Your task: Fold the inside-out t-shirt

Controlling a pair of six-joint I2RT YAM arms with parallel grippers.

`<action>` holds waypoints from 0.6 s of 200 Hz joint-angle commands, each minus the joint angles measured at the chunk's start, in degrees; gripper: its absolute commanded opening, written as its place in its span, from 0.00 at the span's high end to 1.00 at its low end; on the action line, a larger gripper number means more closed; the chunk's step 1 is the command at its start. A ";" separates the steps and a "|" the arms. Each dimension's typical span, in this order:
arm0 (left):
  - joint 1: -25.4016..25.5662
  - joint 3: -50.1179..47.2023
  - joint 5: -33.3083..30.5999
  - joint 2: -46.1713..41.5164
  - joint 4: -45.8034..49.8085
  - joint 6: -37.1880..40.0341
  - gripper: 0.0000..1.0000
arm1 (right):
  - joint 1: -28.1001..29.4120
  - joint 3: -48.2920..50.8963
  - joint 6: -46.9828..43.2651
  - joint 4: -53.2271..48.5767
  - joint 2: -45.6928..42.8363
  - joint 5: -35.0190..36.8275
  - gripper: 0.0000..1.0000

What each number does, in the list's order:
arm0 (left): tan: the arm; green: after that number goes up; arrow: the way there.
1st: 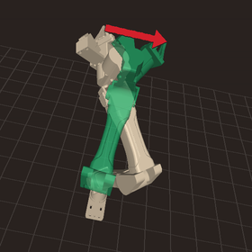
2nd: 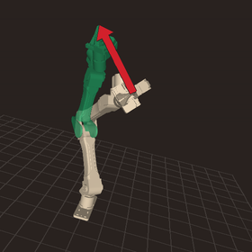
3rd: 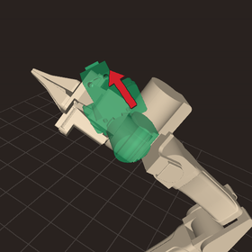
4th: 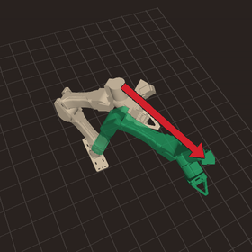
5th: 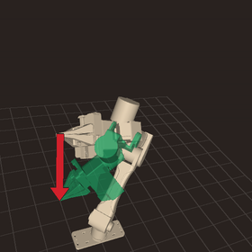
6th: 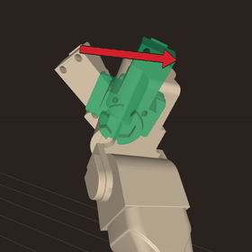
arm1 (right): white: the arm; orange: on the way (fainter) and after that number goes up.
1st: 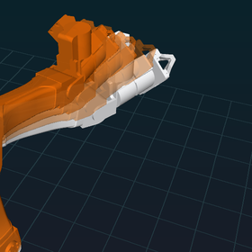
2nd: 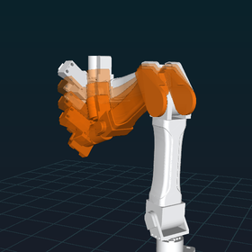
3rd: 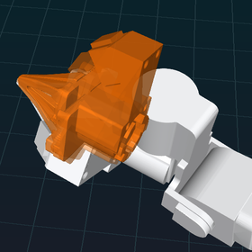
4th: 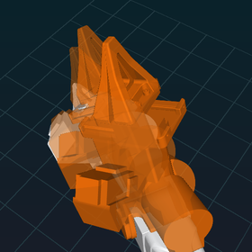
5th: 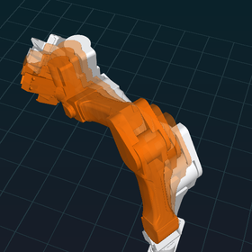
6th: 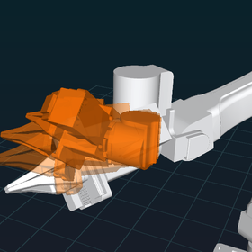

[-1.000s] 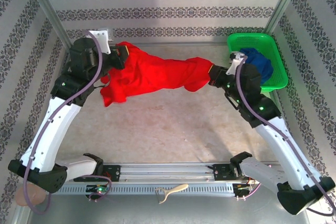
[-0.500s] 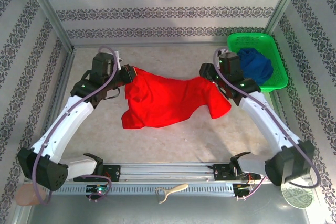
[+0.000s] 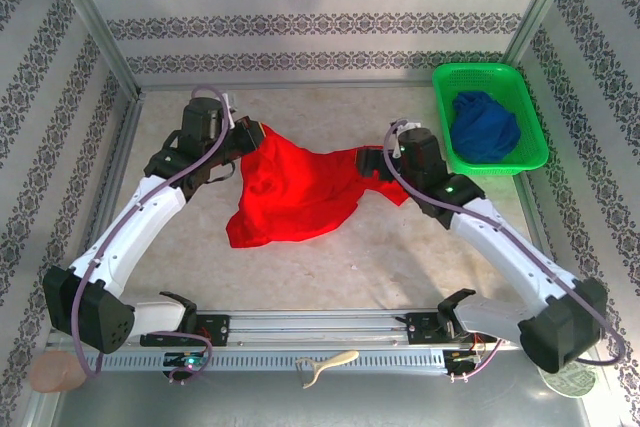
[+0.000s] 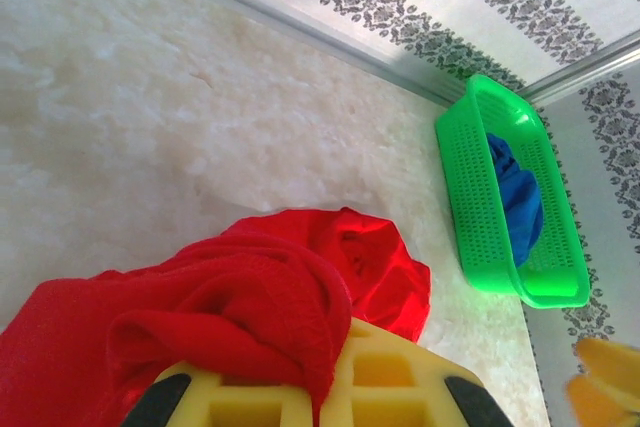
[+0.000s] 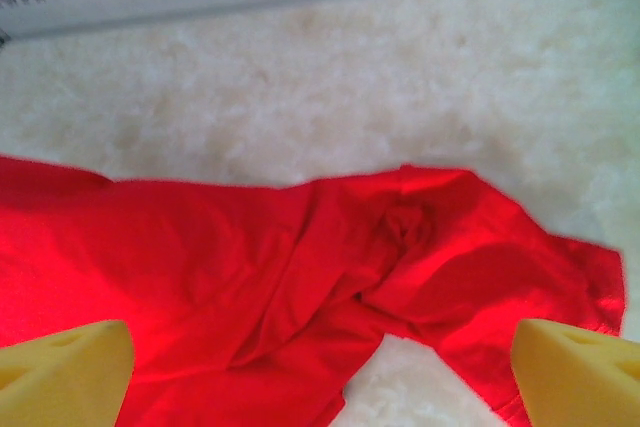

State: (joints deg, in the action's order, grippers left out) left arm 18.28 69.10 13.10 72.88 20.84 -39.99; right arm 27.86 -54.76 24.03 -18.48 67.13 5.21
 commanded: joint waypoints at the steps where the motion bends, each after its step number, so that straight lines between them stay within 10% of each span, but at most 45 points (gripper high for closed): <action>1: -3.61 0.11 -3.29 -0.23 -1.84 -0.21 0.99 | -0.55 2.91 2.92 4.94 4.94 -5.45 0.08; 23: -10.57 0.52 -1.87 2.64 -0.79 1.08 0.86 | -0.57 1.97 4.64 6.31 10.44 -7.65 0.12; 43: -14.64 2.69 0.80 6.38 2.53 4.77 0.33 | -0.74 0.57 5.87 6.66 14.04 -7.60 0.13; 57: -14.51 3.21 1.12 7.13 4.72 8.65 0.14 | -1.10 -0.13 6.48 6.71 15.83 -7.11 0.13; 120: 2.61 -3.45 -2.03 6.56 1.03 21.39 0.00 | -5.77 -0.69 16.05 6.28 15.58 -2.97 0.01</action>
State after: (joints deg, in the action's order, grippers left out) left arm 12.75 67.22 13.43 78.89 23.33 -27.20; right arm 25.76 -54.43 32.75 -12.47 84.16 1.32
